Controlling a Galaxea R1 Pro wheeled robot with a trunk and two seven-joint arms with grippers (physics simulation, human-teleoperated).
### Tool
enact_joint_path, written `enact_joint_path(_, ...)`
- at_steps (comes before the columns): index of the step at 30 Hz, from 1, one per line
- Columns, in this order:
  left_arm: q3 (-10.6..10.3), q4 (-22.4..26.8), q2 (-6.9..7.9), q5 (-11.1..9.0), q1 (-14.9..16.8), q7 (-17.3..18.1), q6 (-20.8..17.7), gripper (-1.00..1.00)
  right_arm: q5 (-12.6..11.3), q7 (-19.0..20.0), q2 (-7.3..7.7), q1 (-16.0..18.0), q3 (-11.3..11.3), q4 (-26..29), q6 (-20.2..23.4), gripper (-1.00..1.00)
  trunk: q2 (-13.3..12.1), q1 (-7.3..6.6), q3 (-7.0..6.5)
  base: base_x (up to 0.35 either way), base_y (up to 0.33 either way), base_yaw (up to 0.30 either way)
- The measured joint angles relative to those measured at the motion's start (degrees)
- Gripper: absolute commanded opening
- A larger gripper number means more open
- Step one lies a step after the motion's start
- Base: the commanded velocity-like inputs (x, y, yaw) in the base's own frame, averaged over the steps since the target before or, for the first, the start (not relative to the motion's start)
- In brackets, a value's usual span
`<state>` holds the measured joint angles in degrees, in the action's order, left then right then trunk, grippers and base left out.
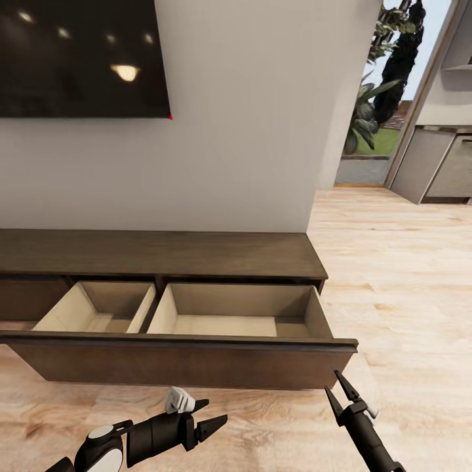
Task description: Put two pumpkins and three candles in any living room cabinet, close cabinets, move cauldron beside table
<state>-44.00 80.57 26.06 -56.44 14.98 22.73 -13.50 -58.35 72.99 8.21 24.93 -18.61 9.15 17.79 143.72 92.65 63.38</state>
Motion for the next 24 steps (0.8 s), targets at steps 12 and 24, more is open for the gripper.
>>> enact_joint_path(12, 0.0, -0.1, -0.08, -0.3, 0.0, 0.0, -0.1, 1.0, 0.0, 0.0, 0.03, -0.1, -0.1, -0.6, -0.4, 1.0, -0.1, -0.23, -1.99, 0.0, 0.0, 0.0)
enact_joint_path(24, 0.0, -0.1, -0.08, -0.4, 0.0, -0.1, -0.1, 1.0, -0.1, -0.8, 0.03, -0.1, -0.1, -0.7, -0.4, 1.0, -0.3, -0.54, -4.65, 0.0, 0.0, 0.0)
